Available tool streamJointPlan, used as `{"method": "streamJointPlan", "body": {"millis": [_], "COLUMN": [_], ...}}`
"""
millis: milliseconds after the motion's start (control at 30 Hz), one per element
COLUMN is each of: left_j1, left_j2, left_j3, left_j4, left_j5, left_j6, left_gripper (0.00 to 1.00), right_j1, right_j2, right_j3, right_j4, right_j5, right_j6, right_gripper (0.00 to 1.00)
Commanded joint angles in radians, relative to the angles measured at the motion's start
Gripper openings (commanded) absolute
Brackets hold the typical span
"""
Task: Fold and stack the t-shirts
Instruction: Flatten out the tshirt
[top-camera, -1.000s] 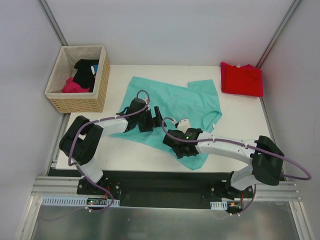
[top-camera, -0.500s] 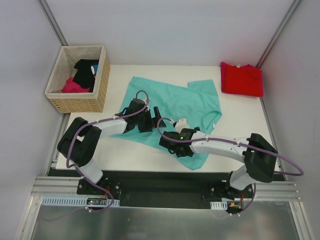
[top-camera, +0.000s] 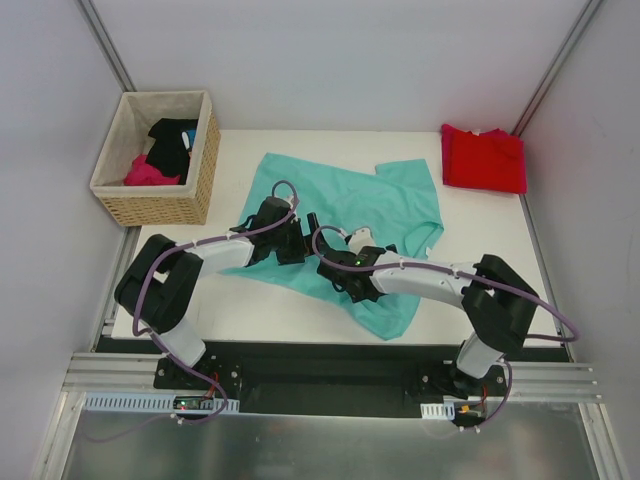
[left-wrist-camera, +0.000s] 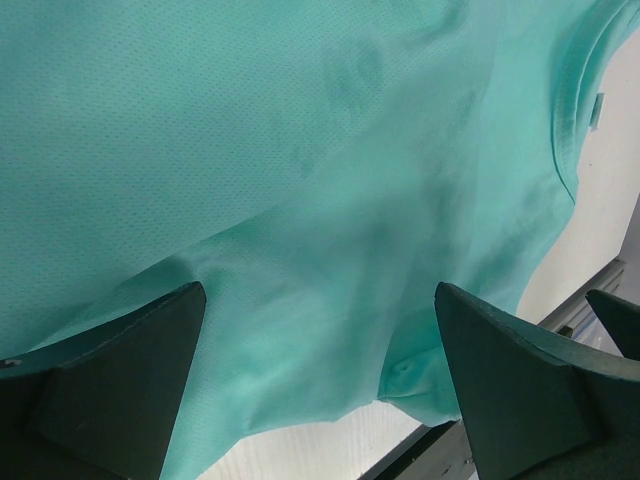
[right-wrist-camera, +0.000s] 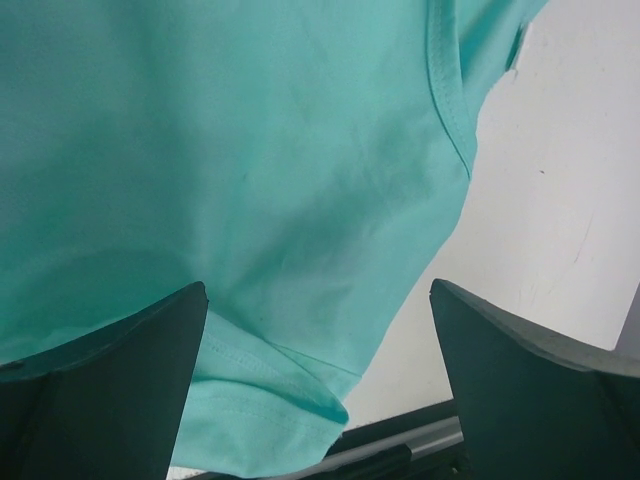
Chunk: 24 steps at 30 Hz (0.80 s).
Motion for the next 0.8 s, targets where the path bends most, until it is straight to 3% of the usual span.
{"method": "streamJointPlan", "body": {"millis": [0,300,767], "left_j1": [-0.001,-0.001,-0.001], "left_j2": [0.022,0.013,-0.022], "left_j3": [0.033,0.025,0.001], "left_j4": [-0.008,-0.007,0.0], "left_j5": [-0.011,-0.012,-0.021], "left_j6": [0.008,0.007,0.002], "left_gripper": [0.99,0.99,0.99], "right_j1": [-0.031,0.001,0.288], "right_j2": [0.019,-0.014,-0.01], "right_j3": [-0.012,-0.04,0.049], "right_j4": [0.066,0.08,-0.113], "right_j5": [-0.006,-0.089,-0.1], "right_j6": [-0.038,-0.02,0.178], "right_gripper": [0.98,0.98,0.98]}}
